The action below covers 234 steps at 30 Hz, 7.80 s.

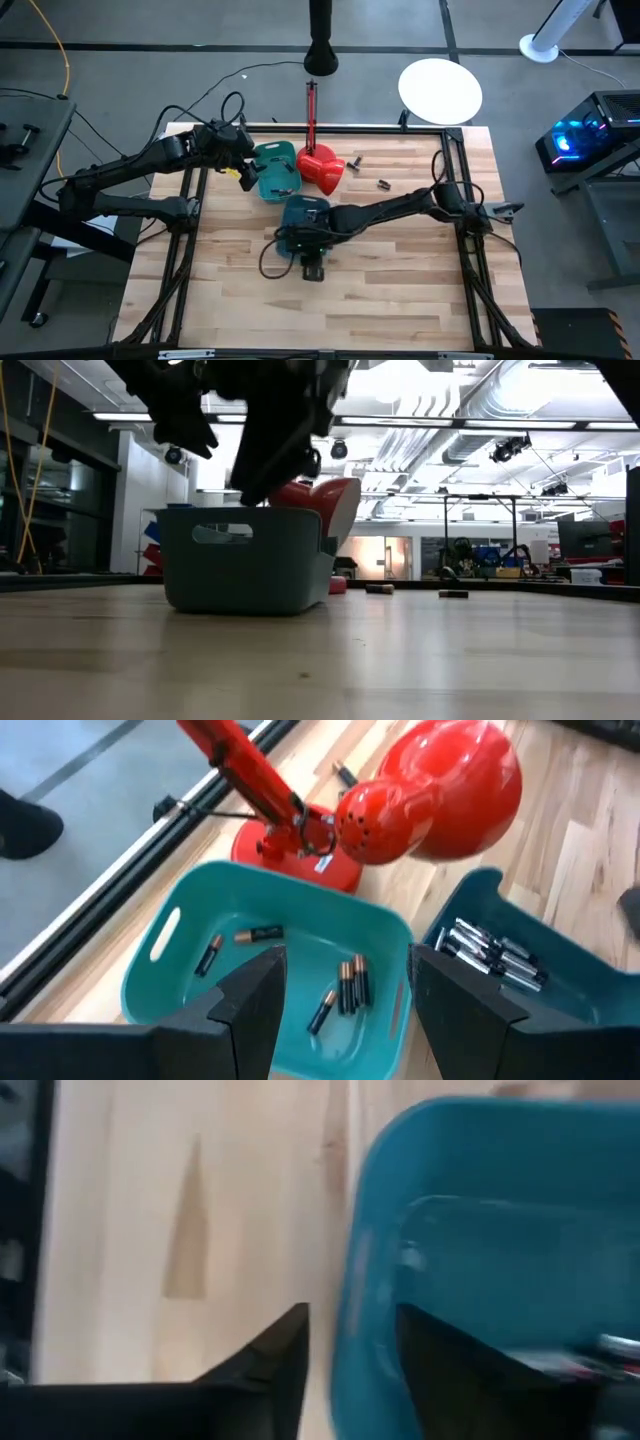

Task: Sort batteries
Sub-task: Move the blue bin to the bottom of the green bin, then put the brown battery into the green bin

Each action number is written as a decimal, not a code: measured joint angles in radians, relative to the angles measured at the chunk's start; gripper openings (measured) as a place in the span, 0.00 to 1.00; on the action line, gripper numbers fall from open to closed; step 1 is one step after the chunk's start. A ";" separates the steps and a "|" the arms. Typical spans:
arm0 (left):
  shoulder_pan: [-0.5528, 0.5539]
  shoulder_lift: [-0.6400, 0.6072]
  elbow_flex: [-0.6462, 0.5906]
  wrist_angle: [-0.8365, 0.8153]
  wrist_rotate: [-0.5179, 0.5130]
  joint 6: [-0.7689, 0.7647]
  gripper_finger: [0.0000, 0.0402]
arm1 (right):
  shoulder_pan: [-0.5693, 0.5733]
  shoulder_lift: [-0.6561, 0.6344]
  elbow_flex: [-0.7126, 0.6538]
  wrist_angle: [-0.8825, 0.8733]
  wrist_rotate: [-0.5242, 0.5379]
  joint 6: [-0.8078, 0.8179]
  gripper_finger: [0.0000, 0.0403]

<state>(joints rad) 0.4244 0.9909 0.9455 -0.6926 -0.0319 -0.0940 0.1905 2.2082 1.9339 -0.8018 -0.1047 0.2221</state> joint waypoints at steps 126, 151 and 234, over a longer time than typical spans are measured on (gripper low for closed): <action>0.000 -0.226 0.000 0.059 -0.188 -0.113 0.50 | -0.353 -0.430 0.023 -0.564 0.221 -0.072 0.56; 0.000 -0.226 0.000 0.062 -0.188 -0.193 0.50 | -0.432 -0.478 -0.961 0.172 0.251 0.222 0.51; 0.000 -0.225 0.000 0.060 -0.188 -0.226 0.50 | -0.821 -0.239 -0.608 0.211 0.174 0.830 0.46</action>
<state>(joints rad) 0.4248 0.7654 0.9451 -0.6324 -0.2196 -0.3203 -0.6308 1.9689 1.3261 -0.5906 0.0695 1.0518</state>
